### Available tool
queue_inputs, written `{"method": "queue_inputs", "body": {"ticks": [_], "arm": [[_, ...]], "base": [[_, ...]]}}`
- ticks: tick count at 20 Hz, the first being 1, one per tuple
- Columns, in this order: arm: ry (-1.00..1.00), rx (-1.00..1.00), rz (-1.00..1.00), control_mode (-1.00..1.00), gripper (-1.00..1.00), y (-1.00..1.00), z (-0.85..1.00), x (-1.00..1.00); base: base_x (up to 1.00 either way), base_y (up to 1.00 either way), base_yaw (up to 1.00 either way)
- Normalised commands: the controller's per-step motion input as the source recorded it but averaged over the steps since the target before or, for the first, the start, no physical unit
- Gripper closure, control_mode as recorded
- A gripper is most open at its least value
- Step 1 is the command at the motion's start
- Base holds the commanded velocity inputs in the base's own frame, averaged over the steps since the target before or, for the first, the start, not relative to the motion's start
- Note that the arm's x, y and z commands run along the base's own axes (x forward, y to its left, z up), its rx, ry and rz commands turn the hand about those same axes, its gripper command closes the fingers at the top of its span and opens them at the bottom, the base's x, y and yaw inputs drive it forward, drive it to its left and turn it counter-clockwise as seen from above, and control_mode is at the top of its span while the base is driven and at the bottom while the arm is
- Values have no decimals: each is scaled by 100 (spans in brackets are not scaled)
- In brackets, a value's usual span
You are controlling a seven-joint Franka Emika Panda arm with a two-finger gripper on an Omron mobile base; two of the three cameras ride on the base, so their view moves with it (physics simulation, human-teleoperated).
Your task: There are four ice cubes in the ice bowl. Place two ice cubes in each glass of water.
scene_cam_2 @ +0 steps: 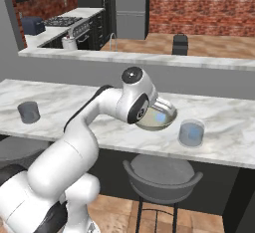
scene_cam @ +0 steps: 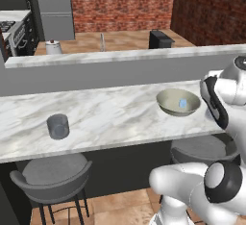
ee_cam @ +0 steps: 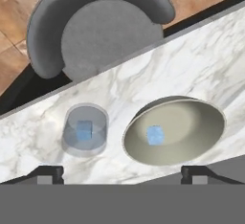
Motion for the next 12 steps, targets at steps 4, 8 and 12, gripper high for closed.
{"method": "queue_inputs", "body": {"ticks": [4,8,12], "arm": [[5,0,5,-100,-100,25,-10,8],[12,0,5,-100,-100,4,-9,28],[14,0,6,-100,-100,1,-7,42]], "base": [[0,0,0],[0,0,0],[0,0,0]]}}
